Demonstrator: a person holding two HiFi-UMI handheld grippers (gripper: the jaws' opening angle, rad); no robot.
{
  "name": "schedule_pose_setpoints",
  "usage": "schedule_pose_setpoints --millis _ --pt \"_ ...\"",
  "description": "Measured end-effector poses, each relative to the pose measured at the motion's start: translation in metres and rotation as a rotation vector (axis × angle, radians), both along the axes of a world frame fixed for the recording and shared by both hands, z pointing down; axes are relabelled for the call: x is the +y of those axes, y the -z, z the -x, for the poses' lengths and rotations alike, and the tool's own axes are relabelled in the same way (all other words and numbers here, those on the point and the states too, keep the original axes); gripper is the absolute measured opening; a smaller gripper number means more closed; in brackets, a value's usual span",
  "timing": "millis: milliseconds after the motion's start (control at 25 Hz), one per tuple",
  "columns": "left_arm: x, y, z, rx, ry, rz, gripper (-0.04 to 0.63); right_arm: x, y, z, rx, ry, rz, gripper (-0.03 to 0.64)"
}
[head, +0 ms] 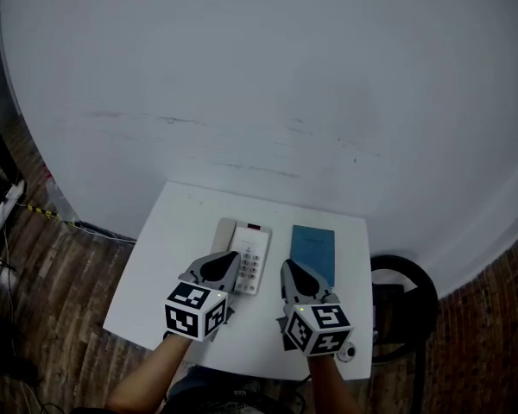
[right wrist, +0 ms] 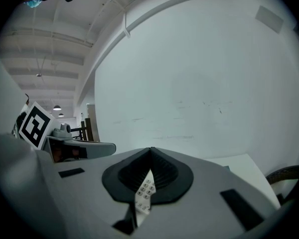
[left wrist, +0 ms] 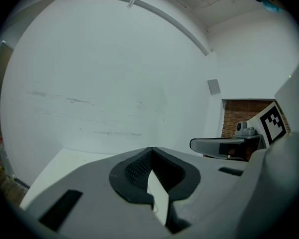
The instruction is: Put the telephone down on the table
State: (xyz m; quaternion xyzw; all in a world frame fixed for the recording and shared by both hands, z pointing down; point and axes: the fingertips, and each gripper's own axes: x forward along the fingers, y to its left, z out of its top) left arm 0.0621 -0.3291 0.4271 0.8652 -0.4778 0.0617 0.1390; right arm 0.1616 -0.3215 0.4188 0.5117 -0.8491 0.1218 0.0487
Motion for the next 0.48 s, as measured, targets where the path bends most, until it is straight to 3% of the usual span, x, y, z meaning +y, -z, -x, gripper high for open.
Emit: schedule_pose_setpoints --millis 480 --pt "0.0021 -0.0024 -0.0024 0.003 -0.005 0.014 0.008 0.0017 -0.0025 0.0006 -0.007 0.007 0.006 0.002"
